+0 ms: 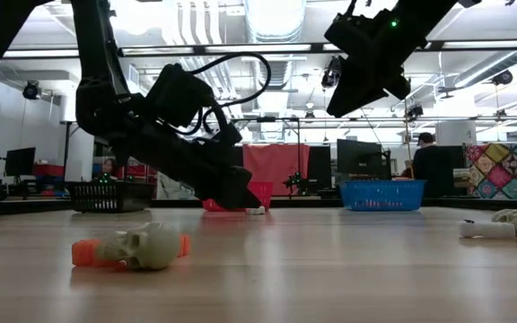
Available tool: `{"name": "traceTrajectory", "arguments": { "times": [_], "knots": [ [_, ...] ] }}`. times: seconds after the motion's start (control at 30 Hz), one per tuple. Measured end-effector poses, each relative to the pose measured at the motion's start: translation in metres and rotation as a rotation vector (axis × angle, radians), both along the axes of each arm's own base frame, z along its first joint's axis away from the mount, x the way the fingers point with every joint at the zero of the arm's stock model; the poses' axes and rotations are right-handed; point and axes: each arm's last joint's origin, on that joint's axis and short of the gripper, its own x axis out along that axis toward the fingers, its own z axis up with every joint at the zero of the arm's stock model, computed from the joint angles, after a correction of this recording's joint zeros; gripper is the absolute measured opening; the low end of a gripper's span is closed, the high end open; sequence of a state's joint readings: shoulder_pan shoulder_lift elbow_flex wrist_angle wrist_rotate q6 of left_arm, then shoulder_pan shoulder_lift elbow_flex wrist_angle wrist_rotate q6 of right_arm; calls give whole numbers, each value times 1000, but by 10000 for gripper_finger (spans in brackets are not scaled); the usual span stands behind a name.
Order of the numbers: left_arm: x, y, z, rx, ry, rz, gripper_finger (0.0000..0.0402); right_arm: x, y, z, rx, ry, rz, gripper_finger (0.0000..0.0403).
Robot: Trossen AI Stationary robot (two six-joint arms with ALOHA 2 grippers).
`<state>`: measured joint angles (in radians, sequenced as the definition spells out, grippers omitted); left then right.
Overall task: Sort Halloween decoration
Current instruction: Put the white skeleton toy into the black bin
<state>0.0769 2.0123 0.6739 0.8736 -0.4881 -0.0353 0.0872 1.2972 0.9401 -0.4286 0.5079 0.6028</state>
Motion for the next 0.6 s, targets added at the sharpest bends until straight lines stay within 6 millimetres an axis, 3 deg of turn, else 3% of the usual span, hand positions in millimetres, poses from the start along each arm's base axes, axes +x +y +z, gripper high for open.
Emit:
{"name": "traceTrajectory", "arguments": {
  "times": [0.23, 0.6],
  "knots": [
    [0, 3, -1, -5, -1, 12, 158, 0, 0, 0, 0, 1, 1, 77],
    [0, 6, -1, -43, -11, -19, 160, 0, 0, 0, -2, 3, 3, 77]
  ]
}}
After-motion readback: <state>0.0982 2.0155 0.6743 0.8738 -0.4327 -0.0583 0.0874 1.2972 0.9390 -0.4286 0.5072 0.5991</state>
